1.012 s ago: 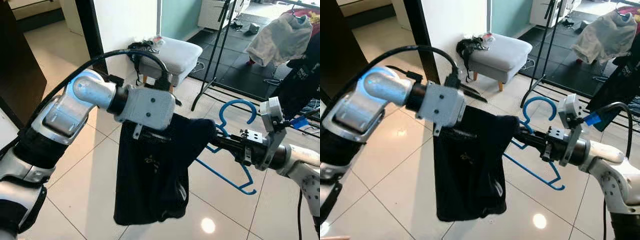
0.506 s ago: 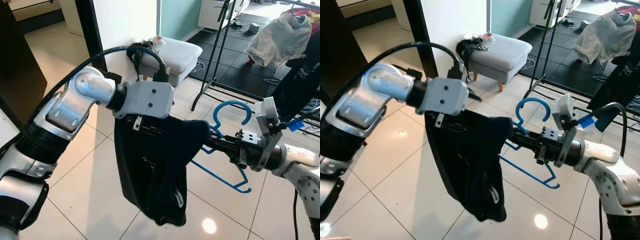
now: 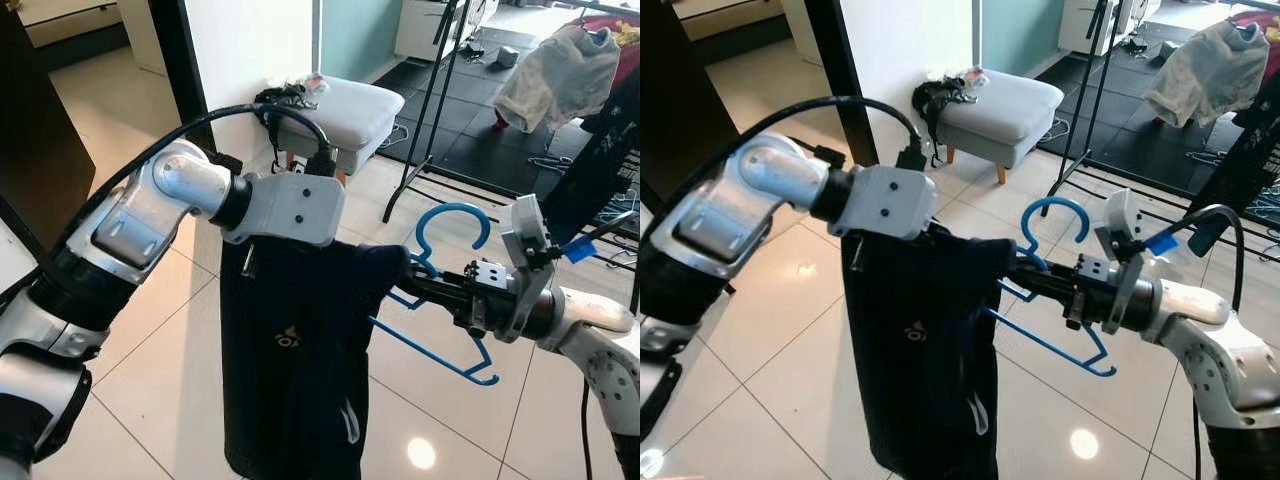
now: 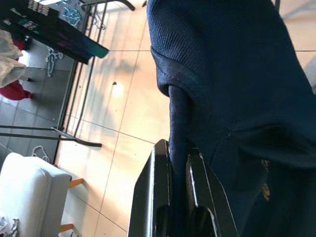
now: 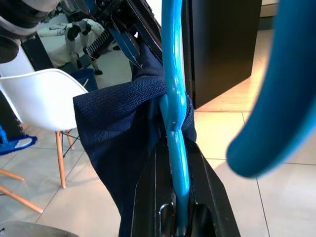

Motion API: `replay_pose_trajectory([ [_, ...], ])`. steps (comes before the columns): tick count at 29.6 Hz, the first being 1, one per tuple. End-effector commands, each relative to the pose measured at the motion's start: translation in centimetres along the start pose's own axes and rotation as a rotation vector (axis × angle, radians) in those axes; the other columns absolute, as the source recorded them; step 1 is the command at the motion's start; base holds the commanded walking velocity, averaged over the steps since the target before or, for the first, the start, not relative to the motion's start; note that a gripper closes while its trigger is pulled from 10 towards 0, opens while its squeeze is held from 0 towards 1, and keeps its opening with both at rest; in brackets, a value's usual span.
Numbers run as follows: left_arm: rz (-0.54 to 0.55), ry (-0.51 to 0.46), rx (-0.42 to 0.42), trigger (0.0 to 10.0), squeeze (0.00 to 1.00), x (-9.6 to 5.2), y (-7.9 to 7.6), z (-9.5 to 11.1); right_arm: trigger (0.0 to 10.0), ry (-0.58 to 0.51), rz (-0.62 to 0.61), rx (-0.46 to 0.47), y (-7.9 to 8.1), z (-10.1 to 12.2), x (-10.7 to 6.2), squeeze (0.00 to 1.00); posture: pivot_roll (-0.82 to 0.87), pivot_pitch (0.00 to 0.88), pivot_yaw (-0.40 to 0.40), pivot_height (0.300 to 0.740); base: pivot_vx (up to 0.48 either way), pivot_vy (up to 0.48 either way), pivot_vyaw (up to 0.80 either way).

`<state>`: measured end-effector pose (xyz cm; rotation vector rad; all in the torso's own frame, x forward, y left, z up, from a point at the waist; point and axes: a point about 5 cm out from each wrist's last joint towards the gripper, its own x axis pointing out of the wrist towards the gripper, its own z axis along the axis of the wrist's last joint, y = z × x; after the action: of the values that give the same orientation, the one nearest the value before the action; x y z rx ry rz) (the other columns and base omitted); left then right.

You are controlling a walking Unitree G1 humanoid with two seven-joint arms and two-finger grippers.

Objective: Hang hanger

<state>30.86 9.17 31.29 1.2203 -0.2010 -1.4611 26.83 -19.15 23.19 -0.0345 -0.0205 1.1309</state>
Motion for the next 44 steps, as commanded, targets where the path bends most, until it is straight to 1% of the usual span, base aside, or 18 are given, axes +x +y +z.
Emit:
replay_pose_trajectory([
  [1,-0.091,0.05,-0.015,0.0,0.0,0.0,-1.3,-0.8,10.0,-0.064,-0.017,-0.072,-0.2,1.7,-0.1,0.0,0.01,0.102,0.048,0.74,0.0,0.0,0.0],
  [9,-0.124,0.032,-0.066,0.0,0.0,0.1,-1.9,-1.5,10.0,-0.067,-0.101,-0.093,-0.9,1.9,0.3,0.0,0.01,0.107,0.047,0.74,0.0,0.0,0.0],
  [10,-0.116,0.026,-0.077,0.0,0.0,0.1,-1.9,-1.6,10.0,-0.066,-0.11,-0.093,-1.0,1.8,0.4,0.7,0.01,0.107,0.047,0.74,0.0,0.0,0.0],
  [11,-0.116,0.026,-0.077,0.0,0.0,0.1,-1.9,-1.6,10.0,-0.066,-0.11,-0.093,-1.0,1.8,0.4,0.7,0.01,0.107,0.047,0.74,0.0,0.0,0.0],
  [12,-0.104,0.015,-0.092,0.0,0.0,0.1,-1.8,-1.8,10.0,-0.07,-0.121,-0.088,-1.1,1.7,0.4,1.0,0.01,0.108,0.047,0.74,0.0,0.0,0.0],
  [19,-0.03,-0.012,-0.135,0.0,0.0,0.0,-1.1,-2.3,10.0,-0.09,-0.191,-0.089,-1.8,1.8,-0.2,1.0,0.01,0.111,0.045,0.74,0.0,0.0,0.0],
  [22,0.146,0.043,-0.205,0.0,0.0,-1.7,-0.1,-4.6,10.0,-0.11,-0.331,-0.135,-3.0,3.0,-3.6,1.0,0.0,0.121,0.038,0.74,0.0,0.0,0.0],
  [26,0.252,0.071,-0.249,0.0,0.0,-2.9,0.3,-5.7,10.0,-0.143,-0.428,-0.149,-3.4,3.9,-6.2,1.0,0.0,0.123,0.039,0.74,0.0,0.0,0.0],
  [27,0.354,0.057,-0.288,0.0,0.0,-3.7,0.6,-6.1,10.0,-0.198,-0.491,-0.134,-3.3,4.4,-8.8,1.0,-0.01,0.129,0.039,0.74,0.0,0.0,0.0],
  [28,0.354,0.057,-0.288,0.0,0.0,-3.7,0.6,-6.1,10.0,-0.198,-0.491,-0.134,-3.3,4.4,-8.8,1.0,-0.01,0.129,0.039,0.74,0.0,0.0,0.0],
  [32,0.442,0.024,-0.313,0.0,0.0,-4.3,1.2,-6.1,10.0,-0.231,-0.482,-0.098,-2.3,3.9,-9.8,1.0,-0.01,0.13,0.032,0.74,0.0,0.0,0.0],
  [33,0.531,-0.025,-0.342,0.0,0.0,-4.8,2.3,-5.8,10.0,-0.256,-0.42,-0.035,-0.7,2.6,-10.0,1.0,-0.01,0.131,0.03,0.74,0.0,0.0,0.0],
  [36,0.628,-0.082,-0.347,0.0,0.0,-5.5,3.6,-5.2,10.0,-0.254,-0.367,0.051,0.7,0.6,-9.6,1.0,-0.01,0.131,0.03,0.74,0.0,0.0,0.0],
  [37,0.683,-0.126,-0.345,0.0,0.0,-6.0,4.4,-4.7,10.0,-0.242,-0.378,0.114,0.9,-0.7,-9.2,0.67,-0.01,0.131,0.03,0.74,0.0,0.0,0.0],
  [38,0.723,-0.164,-0.348,0.0,0.0,-6.4,5.0,-4.2,10.0,-0.236,-0.384,0.173,1.2,-1.8,-8.8,0.11,-0.02,0.132,0.028,0.74,0.0,0.0,0.0],
  [39,0.743,-0.187,-0.35,0.0,0.0,-6.7,5.3,-3.9,10.0,-0.233,-0.39,0.208,1.2,-2.5,-8.5,0.11,-0.02,0.132,0.028,0.74,0.0,0.0,0.0],
  [40,0.76,-0.211,-0.337,0.0,0.0,-7.0,5.8,-3.4,10.0,-0.25,-0.41,0.25,1.2,-3.2,-8.1,0.0,-0.01,0.131,0.026,0.74,0.0,0.0,0.0],
  [44,0.78,-0.255,-0.313,0.0,0.0,-7.4,6.4,-2.6,10.0,-0.288,-0.454,0.311,0.8,-4.1,-7.5,0.0,-0.01,0.131,0.027,0.74,0.0,0.0,0.0],
])
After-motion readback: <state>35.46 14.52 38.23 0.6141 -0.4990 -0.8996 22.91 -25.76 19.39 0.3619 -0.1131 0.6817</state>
